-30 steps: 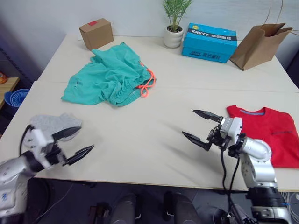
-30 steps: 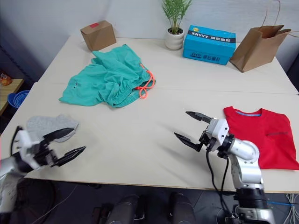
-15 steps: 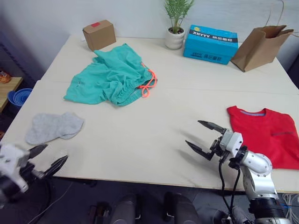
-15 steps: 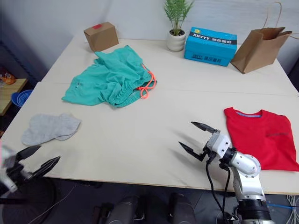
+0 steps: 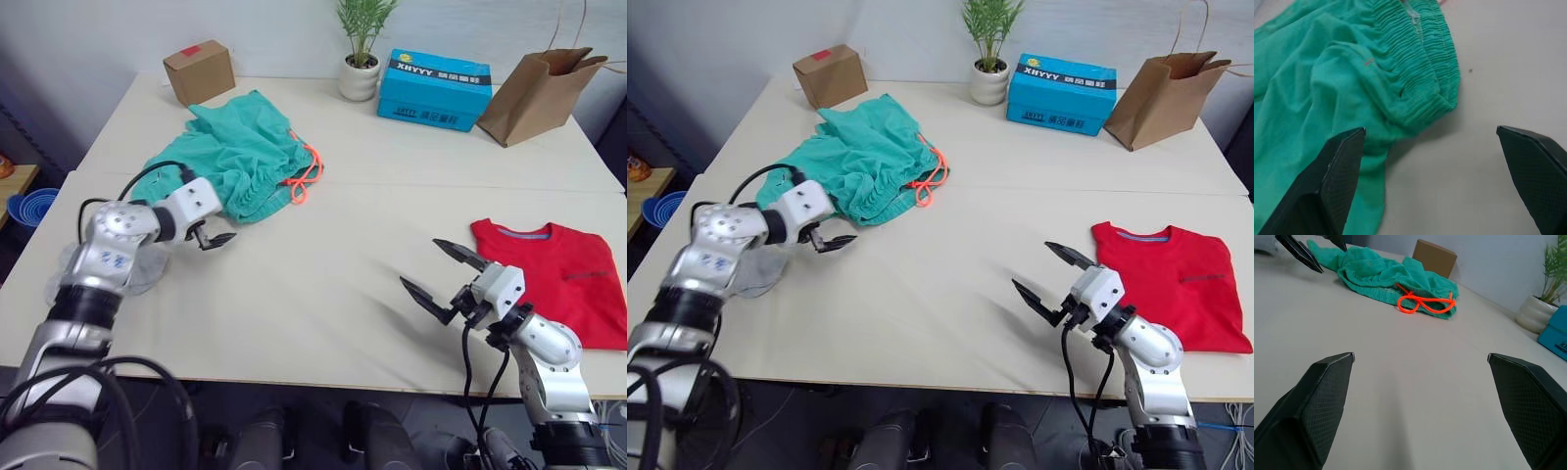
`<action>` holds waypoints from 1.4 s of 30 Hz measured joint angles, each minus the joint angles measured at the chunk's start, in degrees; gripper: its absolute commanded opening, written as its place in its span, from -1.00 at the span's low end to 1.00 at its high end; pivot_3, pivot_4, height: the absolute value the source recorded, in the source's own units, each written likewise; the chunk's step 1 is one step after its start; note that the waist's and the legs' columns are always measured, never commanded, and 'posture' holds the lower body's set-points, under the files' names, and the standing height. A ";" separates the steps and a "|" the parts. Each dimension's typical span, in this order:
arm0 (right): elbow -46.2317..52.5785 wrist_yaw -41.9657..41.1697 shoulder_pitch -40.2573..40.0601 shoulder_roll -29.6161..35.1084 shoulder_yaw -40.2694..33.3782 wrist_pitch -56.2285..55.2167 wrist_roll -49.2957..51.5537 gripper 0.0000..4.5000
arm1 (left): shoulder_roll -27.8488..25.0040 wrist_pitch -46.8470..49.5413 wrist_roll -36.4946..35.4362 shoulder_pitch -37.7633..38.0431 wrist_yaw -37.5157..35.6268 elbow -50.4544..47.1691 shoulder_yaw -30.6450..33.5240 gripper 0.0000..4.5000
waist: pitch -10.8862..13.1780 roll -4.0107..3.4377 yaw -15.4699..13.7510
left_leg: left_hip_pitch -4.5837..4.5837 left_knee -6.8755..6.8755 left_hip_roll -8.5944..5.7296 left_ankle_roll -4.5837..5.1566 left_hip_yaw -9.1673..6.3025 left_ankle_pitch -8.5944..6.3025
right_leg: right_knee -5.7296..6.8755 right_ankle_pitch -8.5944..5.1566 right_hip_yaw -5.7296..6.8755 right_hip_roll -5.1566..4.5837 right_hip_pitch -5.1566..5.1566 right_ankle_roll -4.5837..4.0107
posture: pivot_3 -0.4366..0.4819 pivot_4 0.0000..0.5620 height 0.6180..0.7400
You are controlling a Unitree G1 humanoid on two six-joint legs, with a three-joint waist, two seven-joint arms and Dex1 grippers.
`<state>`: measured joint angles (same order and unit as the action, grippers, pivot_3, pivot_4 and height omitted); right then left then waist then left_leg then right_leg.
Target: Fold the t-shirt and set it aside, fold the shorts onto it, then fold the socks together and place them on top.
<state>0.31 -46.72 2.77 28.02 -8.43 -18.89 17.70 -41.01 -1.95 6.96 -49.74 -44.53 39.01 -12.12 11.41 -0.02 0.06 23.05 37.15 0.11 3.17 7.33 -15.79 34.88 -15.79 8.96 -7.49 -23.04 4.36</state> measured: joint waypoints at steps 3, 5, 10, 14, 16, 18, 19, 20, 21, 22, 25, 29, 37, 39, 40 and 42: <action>1.20 2.81 -1.42 -0.66 -0.62 0.33 -0.74 1.00 | 2.84 -6.54 2.67 -6.81 0.58 13.32 -1.42 0.92 | 0.07 0.17 0.08 | 0.12 0.02 0.02 0.01 0.04 0.01 | 0.15 0.00 -0.06 -0.04 -0.26 0.01 | -0.05 -0.47 1.00; 2.55 4.11 -2.12 -1.05 -0.73 0.46 -0.78 1.00 | 3.88 -9.16 3.54 -9.86 -0.25 19.22 -1.56 0.72 | 0.07 0.19 0.05 | 0.14 0.02 0.01 0.04 0.15 0.03 | 0.22 0.00 -0.04 -0.04 -0.35 0.01 | -0.05 -0.47 1.00; 5.18 5.83 -6.40 -1.86 -0.29 0.64 -2.04 1.00 | 4.71 -13.27 7.35 -14.62 -1.21 27.73 -3.40 0.01 | 0.09 0.33 0.04 | 0.13 0.10 -0.04 0.14 0.23 0.07 | 0.29 0.00 0.01 -0.03 -0.36 0.04 | -0.05 -0.47 1.00; 5.39 7.50 -6.44 -2.24 -0.25 0.65 -2.80 1.00 | 6.03 -14.20 9.15 -16.53 -1.38 31.29 -3.83 -0.56 | 0.09 0.36 0.04 | 0.12 0.18 -0.05 0.22 0.27 0.06 | 0.42 0.04 -0.13 -0.15 -0.41 0.09 | -0.05 -0.47 1.00; 5.37 7.47 -6.45 -2.30 0.90 0.65 -3.19 1.00 | 7.45 -13.54 8.84 -17.02 -1.92 31.82 -2.78 -0.84 | 0.10 0.38 -0.01 | 0.13 0.18 -0.05 0.22 0.24 0.06 | 0.45 0.04 -0.36 -0.17 -0.43 0.09 | -0.05 -0.47 1.00; 5.23 7.50 -6.24 -3.16 1.76 0.63 -3.30 1.00 | 9.71 -13.73 7.26 -17.54 -3.82 31.86 -0.66 -0.99 | 0.13 0.43 -0.37 | 0.18 0.25 -0.06 0.22 0.19 0.06 | 0.46 0.04 -0.34 -0.18 -0.42 0.09 | -0.05 -0.47 1.00; 5.05 7.55 -6.09 -3.49 1.85 0.59 -3.30 1.00 | 11.57 -14.18 5.24 -17.86 -5.44 31.76 1.15 -0.99 | 0.14 0.44 -0.64 | 0.23 0.33 -0.07 0.24 0.20 0.05 | 0.46 0.04 -0.34 -0.18 -0.43 0.09 | -0.05 -0.47 1.00; 4.77 7.56 -5.90 -3.50 1.87 0.58 -3.31 1.00 | 14.02 -14.51 2.85 -18.52 -7.49 31.36 2.82 -0.99 | 0.16 0.48 -1.04 | 0.30 0.49 -0.07 0.28 0.17 0.02 | 0.48 0.04 -0.32 -0.18 -0.43 0.10 | -0.05 -0.47 1.00; 4.66 7.54 -5.63 -3.50 1.89 0.56 -3.31 1.00 | 16.06 -14.88 0.97 -19.16 -9.43 30.65 4.01 -0.99 | 0.18 0.51 -1.24 | 0.36 0.62 -0.06 0.32 0.15 -0.01 | 0.52 0.04 -0.31 -0.18 -0.43 0.10 | -0.05 -0.47 1.00; 4.63 7.52 -5.25 -3.48 1.90 0.52 -3.31 1.00 | 18.26 -15.24 -0.98 -19.83 -11.84 28.82 4.90 -0.99 | 0.20 0.54 -1.36 | 0.43 0.74 -0.05 0.37 0.13 -0.03 | 0.52 0.05 -0.28 -0.18 -0.43 0.12 | -0.05 -0.47 1.00; 4.55 6.84 -4.77 -2.68 1.85 0.54 -3.04 1.00 | 22.47 -14.27 -4.60 -21.31 -18.32 22.56 5.46 -0.99 | 0.20 0.54 -1.23 | 0.40 0.81 -0.07 0.44 0.23 -0.10 | 0.54 0.08 -0.35 -0.14 -0.42 0.16 | -0.05 -0.47 1.00; 4.08 5.09 -4.76 -0.10 0.72 1.15 -1.55 1.00 | 27.00 -8.49 -9.38 -18.12 -25.96 11.61 5.15 -0.99 | 0.19 0.53 -0.87 | 0.29 0.81 -0.03 0.43 0.31 -0.10 | 0.62 0.07 -0.45 -0.06 -0.40 0.17 | -0.05 -0.47 1.00; 4.36 2.42 -5.60 3.49 -1.04 4.93 1.71 1.00 | 32.86 4.45 -11.79 0.22 -27.37 -5.02 -0.41 -0.72 | 0.19 0.53 0.07 | 0.23 0.86 0.05 0.43 0.34 -0.09 | 0.72 0.07 -0.59 -0.09 -0.40 0.16 | -0.05 -0.47 1.00; 4.98 2.24 -5.62 4.45 -1.23 6.05 2.03 1.00 | 34.63 5.19 -13.33 3.11 -24.65 -7.08 0.72 -0.50 | 0.19 0.53 -0.07 | 0.24 0.95 0.06 0.44 0.30 -0.09 | 0.66 0.07 -0.61 -0.17 -0.40 0.16 | -0.05 -0.47 1.00; 5.60 2.09 -5.39 4.63 -1.19 6.74 2.11 1.00 | 34.97 4.86 -13.78 3.90 -23.78 -7.63 0.99 -0.34 | 0.19 0.53 -0.22 | 0.23 0.98 0.04 0.45 0.27 -0.10 | 0.61 0.07 -0.61 -0.22 -0.38 0.16 | -0.05 -0.47 1.00; 7.21 1.80 -4.53 4.89 -0.94 7.95 2.58 1.00 | 34.15 5.08 -14.48 6.16 -24.00 -10.32 0.93 -0.07 | 0.18 0.52 -0.20 | 0.22 1.00 0.04 0.46 0.28 -0.12 | 0.60 0.07 -0.62 -0.24 -0.37 0.16 | -0.05 -0.47 1.00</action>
<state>7.52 -44.92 -1.76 32.90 -9.37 -10.94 20.29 -6.86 3.13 -7.52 -43.58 -68.53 28.69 -11.19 11.59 0.49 -0.14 23.27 38.15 0.16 3.63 7.61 -15.92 35.48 -15.72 8.34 -7.73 -23.41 4.52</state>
